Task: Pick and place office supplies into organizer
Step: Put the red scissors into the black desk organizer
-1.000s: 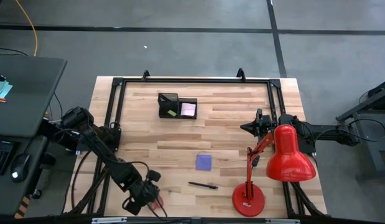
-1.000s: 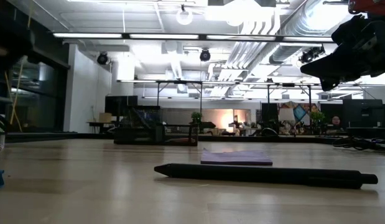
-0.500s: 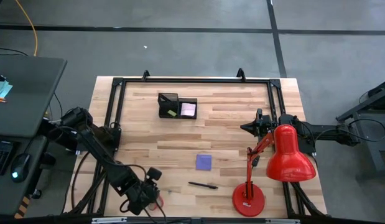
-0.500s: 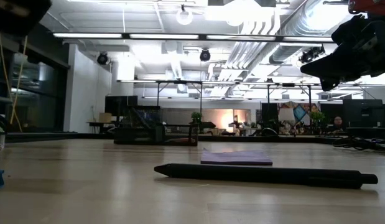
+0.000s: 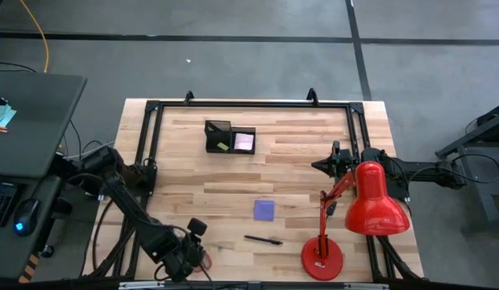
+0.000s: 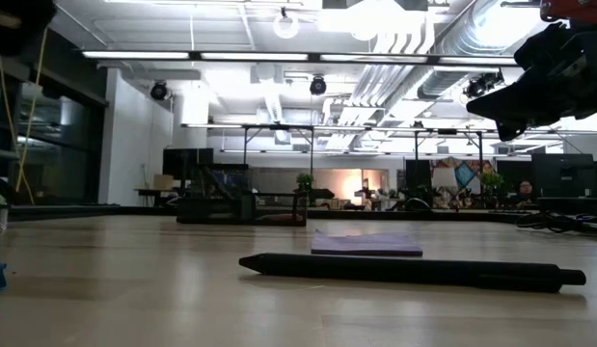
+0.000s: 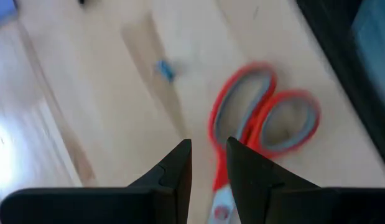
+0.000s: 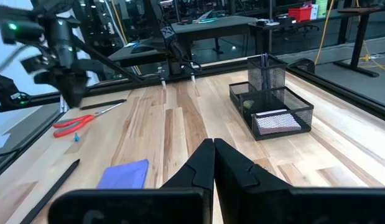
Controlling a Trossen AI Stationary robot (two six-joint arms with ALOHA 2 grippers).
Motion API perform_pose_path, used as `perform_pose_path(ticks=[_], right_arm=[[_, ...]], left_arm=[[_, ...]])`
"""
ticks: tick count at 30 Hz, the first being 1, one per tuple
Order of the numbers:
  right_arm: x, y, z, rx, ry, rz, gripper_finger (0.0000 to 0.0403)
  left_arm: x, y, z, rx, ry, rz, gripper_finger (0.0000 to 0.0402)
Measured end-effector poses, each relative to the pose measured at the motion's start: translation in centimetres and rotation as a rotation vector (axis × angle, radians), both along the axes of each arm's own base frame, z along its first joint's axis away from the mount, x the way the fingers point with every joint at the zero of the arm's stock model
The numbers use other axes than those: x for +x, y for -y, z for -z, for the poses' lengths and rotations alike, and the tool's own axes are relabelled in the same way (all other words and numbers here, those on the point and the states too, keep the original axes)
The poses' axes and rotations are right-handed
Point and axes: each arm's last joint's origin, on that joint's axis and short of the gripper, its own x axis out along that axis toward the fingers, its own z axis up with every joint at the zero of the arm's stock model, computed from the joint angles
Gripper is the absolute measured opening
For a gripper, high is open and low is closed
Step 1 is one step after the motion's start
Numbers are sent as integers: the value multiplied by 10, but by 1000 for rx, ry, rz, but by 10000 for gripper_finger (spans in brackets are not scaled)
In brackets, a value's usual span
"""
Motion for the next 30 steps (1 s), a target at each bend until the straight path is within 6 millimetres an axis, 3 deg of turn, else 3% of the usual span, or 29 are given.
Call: perform_pose_path(ticks=[10, 17, 24, 30], right_arm=[[1, 0, 1, 1, -11, -2, 2], [1, 0, 1, 1, -14, -3, 3], [1, 0, 1, 1, -13, -3, 2], [1, 0, 1, 1, -13, -3, 2]], left_arm=[[20, 31, -1, -25, -73, 27, 85], [19, 29, 1, 8, -107, 8, 85], [20, 31, 24, 32, -193, 7, 85], [19, 34, 27, 37, -197, 13, 85]])
